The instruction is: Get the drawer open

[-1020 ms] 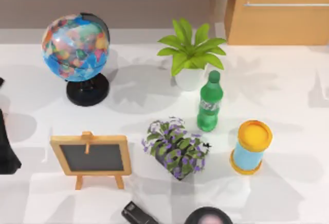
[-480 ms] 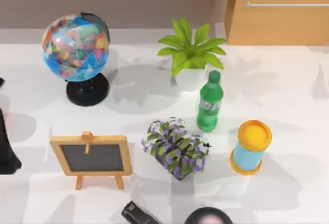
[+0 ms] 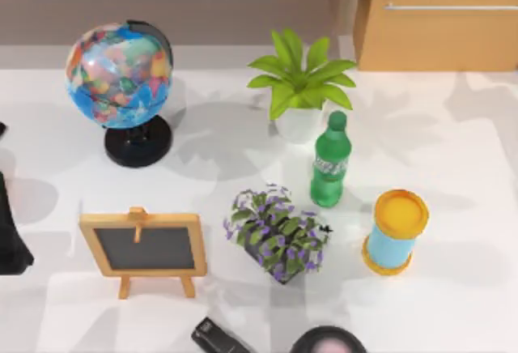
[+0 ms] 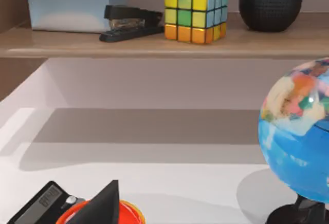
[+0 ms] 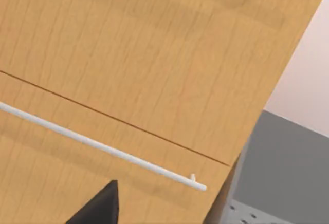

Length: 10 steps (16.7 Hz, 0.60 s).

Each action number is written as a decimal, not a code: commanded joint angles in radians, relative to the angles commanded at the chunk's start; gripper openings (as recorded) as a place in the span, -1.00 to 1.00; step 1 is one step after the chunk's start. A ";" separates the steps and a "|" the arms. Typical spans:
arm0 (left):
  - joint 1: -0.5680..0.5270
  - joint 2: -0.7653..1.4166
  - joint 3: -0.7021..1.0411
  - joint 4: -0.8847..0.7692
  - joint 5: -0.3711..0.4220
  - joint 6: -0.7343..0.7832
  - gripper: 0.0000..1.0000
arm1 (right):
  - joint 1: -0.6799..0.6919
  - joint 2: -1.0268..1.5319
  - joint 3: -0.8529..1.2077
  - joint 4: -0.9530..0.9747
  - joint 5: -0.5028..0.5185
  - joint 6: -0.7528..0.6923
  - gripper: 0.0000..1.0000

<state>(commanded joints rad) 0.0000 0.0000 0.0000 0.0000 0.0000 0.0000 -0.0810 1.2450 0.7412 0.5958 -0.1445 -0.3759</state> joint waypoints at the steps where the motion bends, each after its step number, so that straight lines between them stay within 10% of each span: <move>1: 0.000 0.000 0.000 0.000 0.000 0.000 1.00 | 0.039 0.075 0.022 0.058 0.034 -0.096 1.00; 10: 0.000 0.000 0.000 0.000 0.000 0.000 1.00 | 0.244 0.806 0.169 0.546 0.297 -0.990 1.00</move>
<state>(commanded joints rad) 0.0000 0.0000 0.0000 0.0000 0.0000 0.0000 0.1626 2.0507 0.9097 1.1421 0.1528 -1.3657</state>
